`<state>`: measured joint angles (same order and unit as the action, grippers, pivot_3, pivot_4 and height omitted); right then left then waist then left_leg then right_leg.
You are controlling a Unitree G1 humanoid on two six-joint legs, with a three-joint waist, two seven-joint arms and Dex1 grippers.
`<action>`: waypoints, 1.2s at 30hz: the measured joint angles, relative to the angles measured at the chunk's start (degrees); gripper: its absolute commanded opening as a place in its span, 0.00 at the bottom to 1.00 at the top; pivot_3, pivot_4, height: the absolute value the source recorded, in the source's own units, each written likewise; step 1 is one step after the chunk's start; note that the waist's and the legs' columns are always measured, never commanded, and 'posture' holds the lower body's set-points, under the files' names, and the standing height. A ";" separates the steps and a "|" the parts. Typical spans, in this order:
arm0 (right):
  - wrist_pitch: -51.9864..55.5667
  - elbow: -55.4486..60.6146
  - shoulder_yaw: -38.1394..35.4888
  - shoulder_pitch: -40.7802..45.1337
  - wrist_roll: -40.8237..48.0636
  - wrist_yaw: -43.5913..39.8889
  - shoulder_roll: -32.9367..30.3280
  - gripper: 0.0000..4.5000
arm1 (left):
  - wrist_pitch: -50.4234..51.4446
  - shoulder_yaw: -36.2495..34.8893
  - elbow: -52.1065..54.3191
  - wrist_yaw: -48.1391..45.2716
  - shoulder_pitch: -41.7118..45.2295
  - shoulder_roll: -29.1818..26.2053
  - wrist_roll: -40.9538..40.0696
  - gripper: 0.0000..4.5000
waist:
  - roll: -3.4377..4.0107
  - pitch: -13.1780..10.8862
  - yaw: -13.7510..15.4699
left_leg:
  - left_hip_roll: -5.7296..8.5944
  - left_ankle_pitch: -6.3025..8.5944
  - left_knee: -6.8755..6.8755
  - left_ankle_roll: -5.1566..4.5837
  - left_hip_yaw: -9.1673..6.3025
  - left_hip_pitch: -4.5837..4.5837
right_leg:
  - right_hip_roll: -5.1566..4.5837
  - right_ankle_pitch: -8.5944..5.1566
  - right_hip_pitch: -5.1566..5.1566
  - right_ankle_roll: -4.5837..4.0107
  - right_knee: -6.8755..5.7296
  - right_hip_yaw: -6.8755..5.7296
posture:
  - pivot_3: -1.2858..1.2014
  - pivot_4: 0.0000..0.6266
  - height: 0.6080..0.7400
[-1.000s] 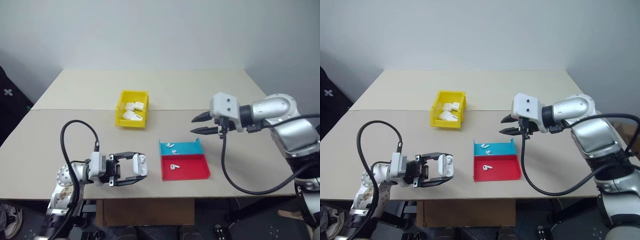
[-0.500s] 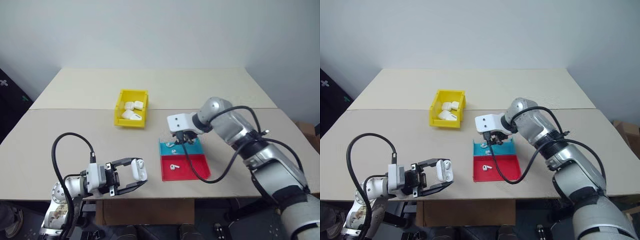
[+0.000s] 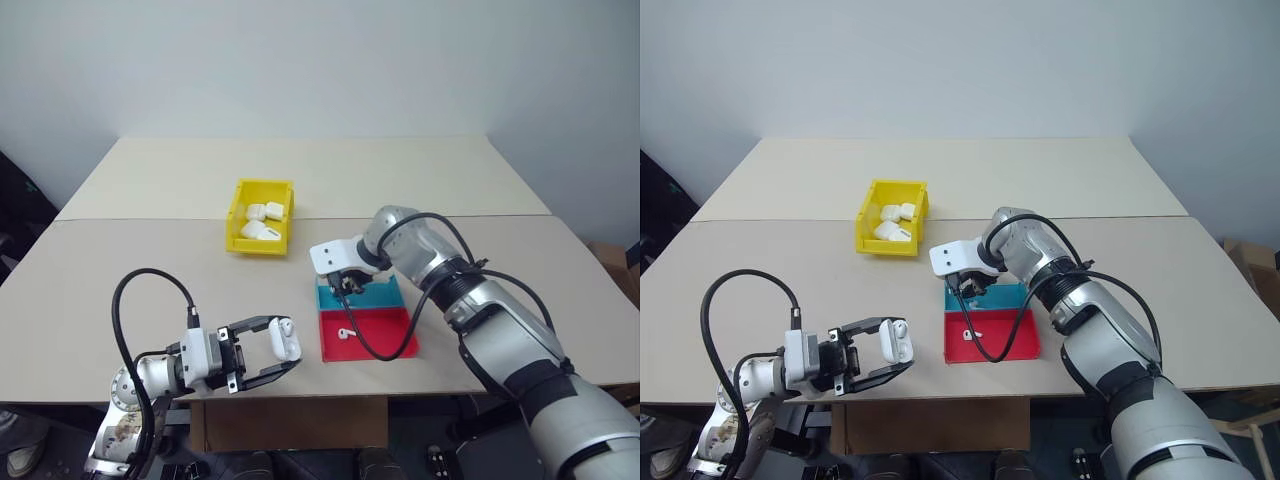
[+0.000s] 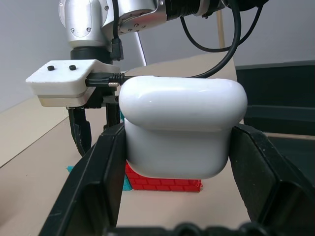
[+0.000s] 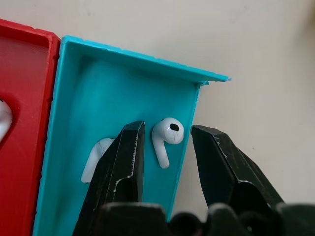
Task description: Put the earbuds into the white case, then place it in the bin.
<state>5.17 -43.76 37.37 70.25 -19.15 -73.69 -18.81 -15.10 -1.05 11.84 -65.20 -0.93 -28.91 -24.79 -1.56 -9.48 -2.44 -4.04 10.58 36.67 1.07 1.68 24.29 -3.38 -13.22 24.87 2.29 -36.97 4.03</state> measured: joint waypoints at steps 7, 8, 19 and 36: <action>-2.10 -3.10 -0.06 0.73 -1.53 0.69 0.80 0.42 | -1.02 0.17 0.00 0.56 -0.01 0.00 0.08 0.62 | 0.00 0.00 0.00 | 0.00 0.00 0.00 0.00 0.00 0.00 | 0.00 0.00 0.00 0.00 -0.01 0.00 | 0.52 0.24 1.00; -2.26 -3.41 -0.06 0.73 -1.67 0.67 0.86 0.42 | -1.06 0.28 0.00 0.60 -0.01 0.00 0.09 0.62 | 0.00 0.00 0.00 | 0.00 0.00 0.00 0.00 0.00 0.00 | 0.00 0.00 0.01 -0.01 -0.01 0.00 | 0.52 0.24 1.00; -4.82 -5.01 -0.94 0.73 -2.10 0.50 1.32 0.42 | -1.08 0.95 0.00 1.21 0.01 -0.01 0.12 0.62 | 0.01 0.00 -0.05 | 0.00 0.00 0.00 0.00 0.00 -0.01 | 0.01 0.00 0.00 -0.01 -0.04 0.00 | 0.52 0.24 1.00; -7.08 -6.71 -2.04 0.76 -3.35 1.31 1.58 0.42 | -1.13 1.21 0.00 1.66 0.19 -0.03 0.24 0.62 | 0.01 0.00 -0.04 | 0.00 -0.01 0.00 0.00 0.00 -0.04 | 0.01 0.00 -0.02 -0.01 -0.05 0.01 | 0.52 0.24 1.00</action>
<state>-1.91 -50.47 35.33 71.01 -22.51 -72.38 -17.24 -16.23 0.17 11.84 -63.54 -0.74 -28.94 -24.55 -1.55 -9.47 -2.48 -4.03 10.58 36.67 1.08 1.68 24.24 -3.38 -13.22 24.85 2.28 -37.03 4.04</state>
